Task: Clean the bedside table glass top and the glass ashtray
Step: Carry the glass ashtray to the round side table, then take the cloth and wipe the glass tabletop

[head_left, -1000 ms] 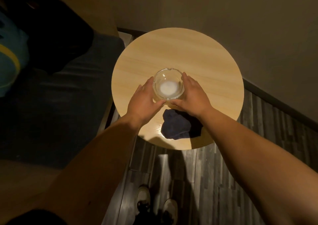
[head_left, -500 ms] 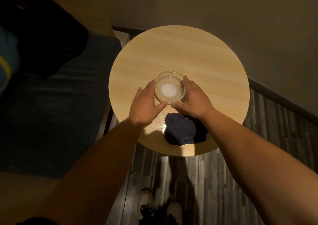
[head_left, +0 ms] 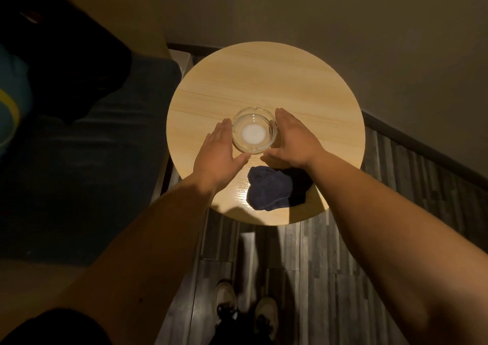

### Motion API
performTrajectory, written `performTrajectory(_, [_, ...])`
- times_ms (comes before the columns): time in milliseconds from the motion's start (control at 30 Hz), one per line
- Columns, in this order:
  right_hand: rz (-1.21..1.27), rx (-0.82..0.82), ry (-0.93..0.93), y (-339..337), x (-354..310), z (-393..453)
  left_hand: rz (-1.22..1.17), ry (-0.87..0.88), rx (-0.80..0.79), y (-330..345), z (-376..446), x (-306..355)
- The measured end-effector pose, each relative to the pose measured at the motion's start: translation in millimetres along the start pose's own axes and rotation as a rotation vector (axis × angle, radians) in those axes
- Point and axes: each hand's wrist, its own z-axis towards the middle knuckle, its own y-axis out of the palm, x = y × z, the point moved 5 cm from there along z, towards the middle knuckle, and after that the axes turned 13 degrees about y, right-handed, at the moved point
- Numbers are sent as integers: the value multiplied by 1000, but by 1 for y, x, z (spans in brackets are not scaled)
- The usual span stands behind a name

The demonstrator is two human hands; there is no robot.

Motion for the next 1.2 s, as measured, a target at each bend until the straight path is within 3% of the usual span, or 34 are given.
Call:
performTrajectory(133, [-63,2,27,-13,18,-29,33,42,6,4,-14,23])
performTrajectory(267, [-199,77,46,-20,58,-62,265,165,49,17,-32,54])
performTrajectory(433, [-217,147,99,-7,99,-80,357,378,-96,57,-38,96])
performTrajectory(667, [-260,109,37,25,109,-78,501,287,-176,99,-28,99])
performTrajectory(800, [-285,115,13,40,115,-77,605,323,-89,104,-32,96])
performTrajectory(933, [-283,104,10,44,117,-77,644,339,-28,98,-35,97])
performTrajectory(1200, [-295,105,3,30,96,-88,632,277,-106,76,-87,74])
